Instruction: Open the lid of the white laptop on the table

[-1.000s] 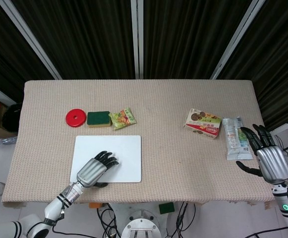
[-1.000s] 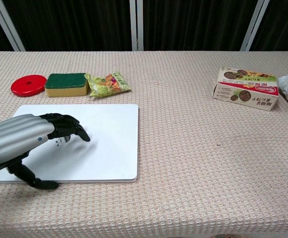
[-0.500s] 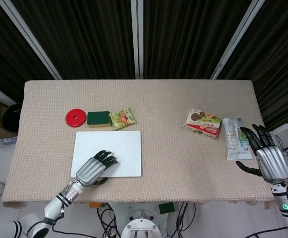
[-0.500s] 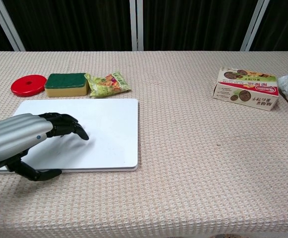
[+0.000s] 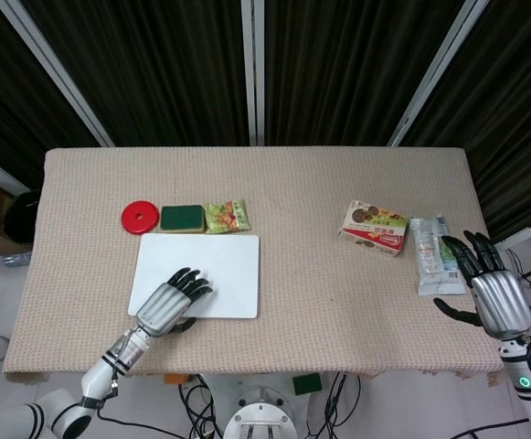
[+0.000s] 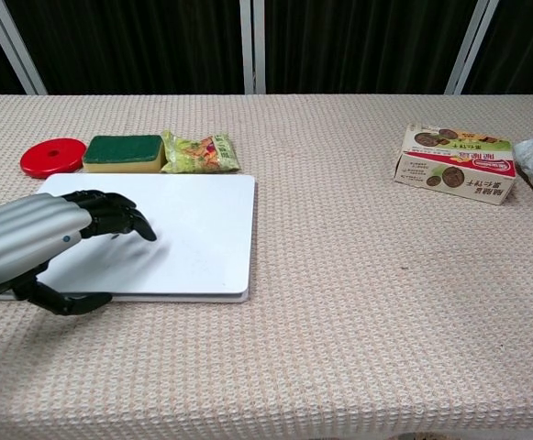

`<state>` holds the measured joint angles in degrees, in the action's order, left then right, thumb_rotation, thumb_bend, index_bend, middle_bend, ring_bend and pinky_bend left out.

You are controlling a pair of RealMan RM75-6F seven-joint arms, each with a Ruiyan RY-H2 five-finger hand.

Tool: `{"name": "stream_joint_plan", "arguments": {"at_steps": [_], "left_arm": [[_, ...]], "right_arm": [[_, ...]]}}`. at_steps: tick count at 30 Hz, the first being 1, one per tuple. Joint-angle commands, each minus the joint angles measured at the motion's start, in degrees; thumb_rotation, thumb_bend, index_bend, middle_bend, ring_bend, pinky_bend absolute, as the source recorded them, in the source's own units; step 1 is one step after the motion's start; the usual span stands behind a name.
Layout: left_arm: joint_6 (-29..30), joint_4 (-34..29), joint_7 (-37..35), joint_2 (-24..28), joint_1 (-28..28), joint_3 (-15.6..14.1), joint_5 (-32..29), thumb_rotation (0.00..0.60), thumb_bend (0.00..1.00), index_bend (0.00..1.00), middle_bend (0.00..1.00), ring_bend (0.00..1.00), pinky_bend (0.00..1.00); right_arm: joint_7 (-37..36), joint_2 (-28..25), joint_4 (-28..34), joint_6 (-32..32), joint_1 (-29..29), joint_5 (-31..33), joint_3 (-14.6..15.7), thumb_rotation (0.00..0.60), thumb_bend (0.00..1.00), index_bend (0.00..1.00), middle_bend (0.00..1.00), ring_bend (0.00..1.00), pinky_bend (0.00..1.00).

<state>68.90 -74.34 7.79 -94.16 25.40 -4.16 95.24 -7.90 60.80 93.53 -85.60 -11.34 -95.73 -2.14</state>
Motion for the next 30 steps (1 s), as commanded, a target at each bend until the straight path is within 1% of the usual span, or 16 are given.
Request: {"name": "stream_joint_plan", "arguments": {"at_steps": [1, 5, 8, 13, 14, 17, 19, 22, 26, 28, 30], "left_arm": [[4.4, 5.7, -0.4, -3.0, -0.9, 0.3, 2.3, 0.600, 0.55, 0.26, 0.20, 0.08, 0.13], [8.1, 10.3, -2.9, -5.4, -1.3, 1.0, 3.6, 0.600, 0.58, 0.26, 0.21, 0.08, 0.13], [11.2, 13.5, -4.8, -6.9, -1.3, 1.7, 4.6, 0.600, 0.61, 0.27, 0.23, 0.09, 0.14], [15.1, 17.6, -6.7, -8.8, -1.1, 3.3, 5.1, 0.600, 0.67, 0.27, 0.25, 0.11, 0.16], [15.5, 18.1, -7.1, -9.0, -1.0, 3.6, 5.0, 0.600, 0.68, 0.27, 0.25, 0.11, 0.16], [16.2, 18.9, -7.6, -9.2, -0.4, 4.5, 4.7, 0.600, 0.74, 0.28, 0.25, 0.11, 0.16], [16.7, 19.1, -7.6, -9.1, 0.0, 5.0, 4.7, 0.600, 0.77, 0.28, 0.25, 0.11, 0.16], [17.0, 18.5, -7.9, -8.6, 0.5, 5.6, 4.5, 0.600, 0.80, 0.28, 0.25, 0.11, 0.16], [16.8, 17.8, -7.6, -7.9, 1.1, 5.9, 4.2, 0.600, 0.81, 0.28, 0.25, 0.11, 0.16], [16.9, 17.5, -7.6, -7.7, 1.3, 6.1, 4.1, 0.600, 0.81, 0.28, 0.25, 0.11, 0.15], [16.9, 16.7, -8.2, -7.5, 1.5, 6.3, 3.8, 0.600, 0.81, 0.28, 0.25, 0.11, 0.15]], "right_arm": [[-0.4, 0.1, -0.1, 0.7, -0.2, -0.4, 0.4, 0.600, 0.15, 0.00, 0.09, 0.00, 0.01], [-0.6, 0.1, 0.4, 2.4, -1.0, -1.8, 1.5, 0.600, 0.19, 0.00, 0.09, 0.00, 0.01], [-0.7, 0.1, 1.1, 3.3, -1.6, -3.2, 2.2, 0.600, 0.27, 0.00, 0.09, 0.00, 0.01], [-0.4, 0.1, 2.2, 5.9, -3.2, -5.2, 3.3, 0.600, 0.47, 0.00, 0.10, 0.00, 0.03], [-0.4, 0.2, 2.5, 6.9, -3.7, -5.5, 3.5, 0.600, 0.50, 0.00, 0.10, 0.00, 0.03], [-0.2, 0.4, 3.2, 10.5, -5.5, -6.2, 4.4, 0.600, 0.66, 0.00, 0.12, 0.00, 0.06], [0.2, 0.5, 3.9, 13.3, -6.8, -6.3, 4.9, 0.600, 0.73, 0.00, 0.13, 0.00, 0.09], [1.2, 1.3, 5.2, 18.6, -9.6, -6.0, 5.2, 0.600, 0.78, 0.00, 0.14, 0.00, 0.12], [3.1, 4.1, 5.9, 25.0, -13.4, -5.0, 4.6, 0.600, 0.79, 0.00, 0.15, 0.00, 0.11], [4.3, 5.9, 5.9, 28.1, -15.3, -4.2, 4.1, 0.600, 0.79, 0.00, 0.14, 0.00, 0.09], [5.9, 8.3, 5.6, 31.3, -17.5, -3.1, 3.3, 0.600, 0.78, 0.00, 0.12, 0.00, 0.05]]}}
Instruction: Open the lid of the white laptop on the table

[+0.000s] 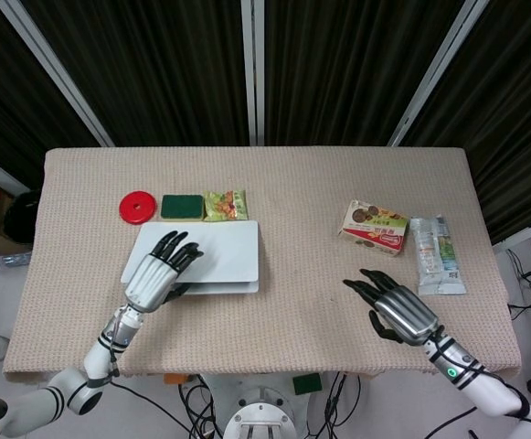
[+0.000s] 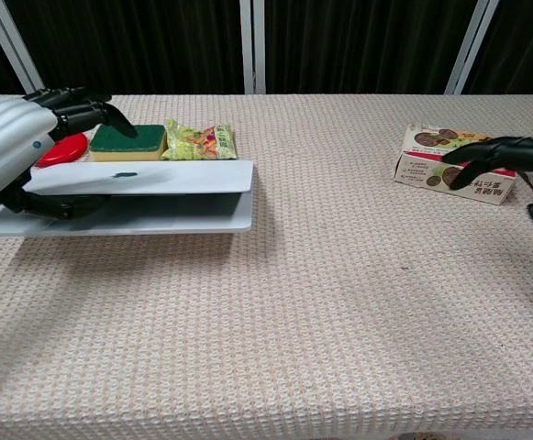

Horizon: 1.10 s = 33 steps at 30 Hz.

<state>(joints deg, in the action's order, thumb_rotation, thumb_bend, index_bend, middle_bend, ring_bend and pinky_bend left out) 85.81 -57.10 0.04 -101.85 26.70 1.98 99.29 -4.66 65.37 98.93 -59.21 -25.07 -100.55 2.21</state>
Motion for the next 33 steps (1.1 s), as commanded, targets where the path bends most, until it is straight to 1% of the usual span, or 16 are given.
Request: {"name": "stream_joint_plan", "arguments": {"at_steps": [1, 5, 12, 26, 33], "left_arm": [[-0.1, -0.8, -0.6, 0.4, 0.3, 0.3, -0.4, 0.600, 0.81, 0.28, 0.25, 0.11, 0.15], [-0.6, -2.1, -1.0, 1.1, 0.7, 0.5, -0.9, 0.600, 0.81, 0.27, 0.25, 0.11, 0.15], [-0.9, -3.5, -1.5, 1.7, 0.9, 0.5, -1.5, 0.600, 0.80, 0.27, 0.25, 0.11, 0.15], [-1.2, -4.4, -1.6, 2.2, 1.1, 0.5, -2.1, 0.600, 0.80, 0.27, 0.25, 0.11, 0.15], [-1.1, -4.5, -1.7, 2.2, 1.2, 0.4, -2.2, 0.600, 0.80, 0.27, 0.25, 0.11, 0.15]], "right_arm": [[3.5, 4.8, 0.0, 6.1, -4.6, 2.1, -1.5, 0.600, 0.78, 0.00, 0.11, 0.00, 0.02], [5.4, 9.9, -1.1, 9.0, -7.9, 3.4, -3.4, 0.600, 0.78, 0.00, 0.08, 0.00, 0.00], [7.1, 14.7, -3.1, 10.6, -11.2, 5.2, -5.0, 0.600, 0.76, 0.00, 0.07, 0.00, 0.00], [8.7, 19.3, -5.9, 12.5, -15.5, 7.9, -5.8, 0.600, 0.75, 0.00, 0.07, 0.00, 0.00], [10.3, 21.6, -7.5, 11.9, -16.8, 8.3, -6.0, 0.600, 0.75, 0.00, 0.07, 0.00, 0.00]]}}
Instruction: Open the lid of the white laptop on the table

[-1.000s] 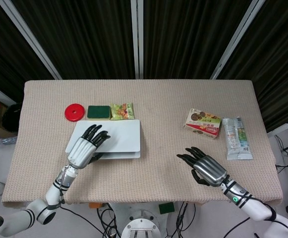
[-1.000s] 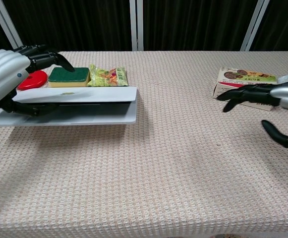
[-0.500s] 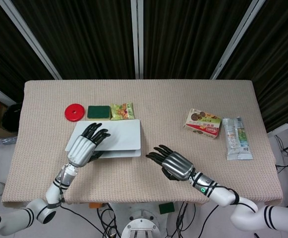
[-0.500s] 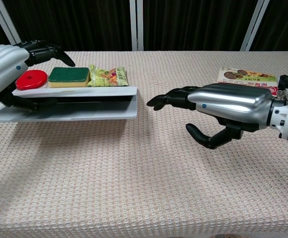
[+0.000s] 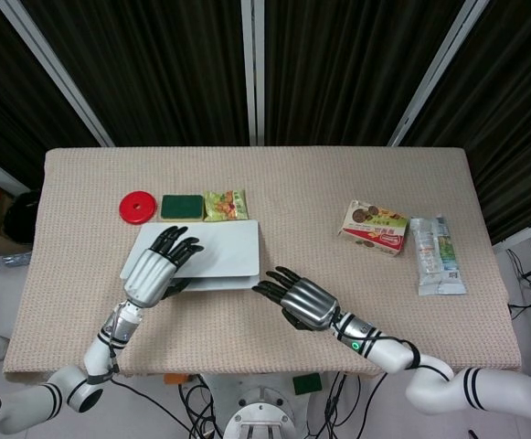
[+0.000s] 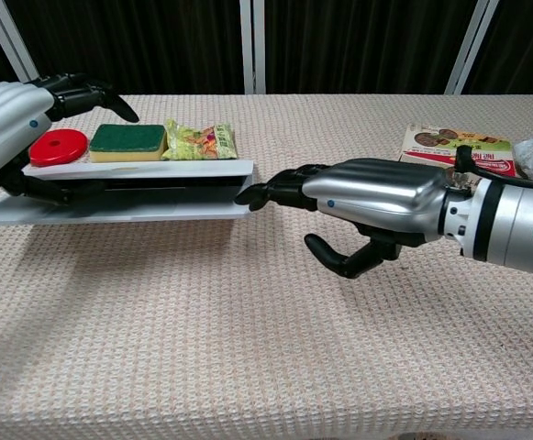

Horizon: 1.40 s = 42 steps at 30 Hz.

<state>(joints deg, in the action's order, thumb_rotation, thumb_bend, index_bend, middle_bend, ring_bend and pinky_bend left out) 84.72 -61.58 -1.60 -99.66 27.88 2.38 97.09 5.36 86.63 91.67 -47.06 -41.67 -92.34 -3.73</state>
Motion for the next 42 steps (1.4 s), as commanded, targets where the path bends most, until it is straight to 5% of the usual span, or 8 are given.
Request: {"name": "stream_joint_plan", "arguments": {"at_steps": [1, 26, 42], "left_arm": [[0.0, 0.0, -0.1, 0.0, 0.0, 0.0, 0.0, 0.600, 0.80, 0.27, 0.25, 0.11, 0.15], [0.6, 0.2, -0.6, 0.7, 1.0, 1.0, -0.2, 0.600, 0.80, 0.27, 0.25, 0.11, 0.15], [-1.9, -1.0, -0.8, 4.1, 4.8, 4.7, -2.1, 0.600, 0.80, 0.27, 0.25, 0.11, 0.14]], "right_arm": [[0.3, 0.5, -0.3, -0.4, -0.3, 0.2, 0.0, 0.600, 0.75, 0.00, 0.07, 0.00, 0.00], [4.2, 5.0, -2.7, 1.4, -3.2, 4.4, 1.3, 0.600, 0.75, 0.00, 0.07, 0.00, 0.00], [6.0, 10.5, -8.5, 7.9, -7.0, 11.7, 0.0, 0.600, 0.75, 0.00, 0.07, 0.00, 0.00]]}}
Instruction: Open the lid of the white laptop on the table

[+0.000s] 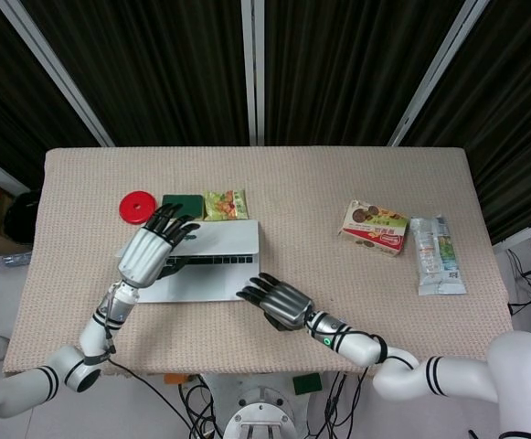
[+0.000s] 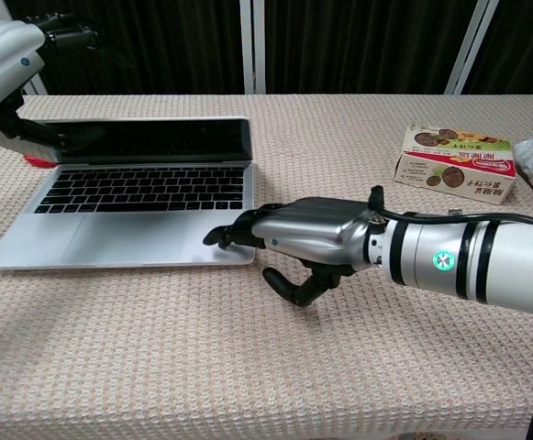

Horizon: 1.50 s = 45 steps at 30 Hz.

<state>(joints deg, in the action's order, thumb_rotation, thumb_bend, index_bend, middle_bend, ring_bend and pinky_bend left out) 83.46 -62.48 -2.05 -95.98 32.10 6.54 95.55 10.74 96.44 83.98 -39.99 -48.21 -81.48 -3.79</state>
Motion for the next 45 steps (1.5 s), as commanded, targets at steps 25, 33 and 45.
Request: {"name": "stream_joint_plan", "arguments": {"at_steps": [25, 33, 45], "left_arm": [[-19.8, 0.5, -1.8, 10.4, 11.1, 11.4, -15.8, 0.600, 0.80, 0.26, 0.24, 0.11, 0.13], [-28.0, 5.0, 0.2, 10.8, 14.7, 13.4, -22.2, 0.600, 0.80, 0.25, 0.23, 0.11, 0.13], [-29.2, 5.2, 0.5, 12.2, 15.3, 12.7, -24.2, 0.600, 0.79, 0.25, 0.23, 0.11, 0.13]], "right_arm": [[1.6, 2.8, -3.2, 2.4, -2.6, 4.8, 0.1, 0.600, 0.75, 0.00, 0.07, 0.00, 0.00], [1.4, 3.1, -3.9, 2.7, -3.1, 5.5, 0.1, 0.600, 0.75, 0.00, 0.07, 0.00, 0.00], [1.2, 2.9, -3.8, 1.8, -3.2, 5.7, 0.2, 0.600, 0.75, 0.00, 0.07, 0.00, 0.00]]}}
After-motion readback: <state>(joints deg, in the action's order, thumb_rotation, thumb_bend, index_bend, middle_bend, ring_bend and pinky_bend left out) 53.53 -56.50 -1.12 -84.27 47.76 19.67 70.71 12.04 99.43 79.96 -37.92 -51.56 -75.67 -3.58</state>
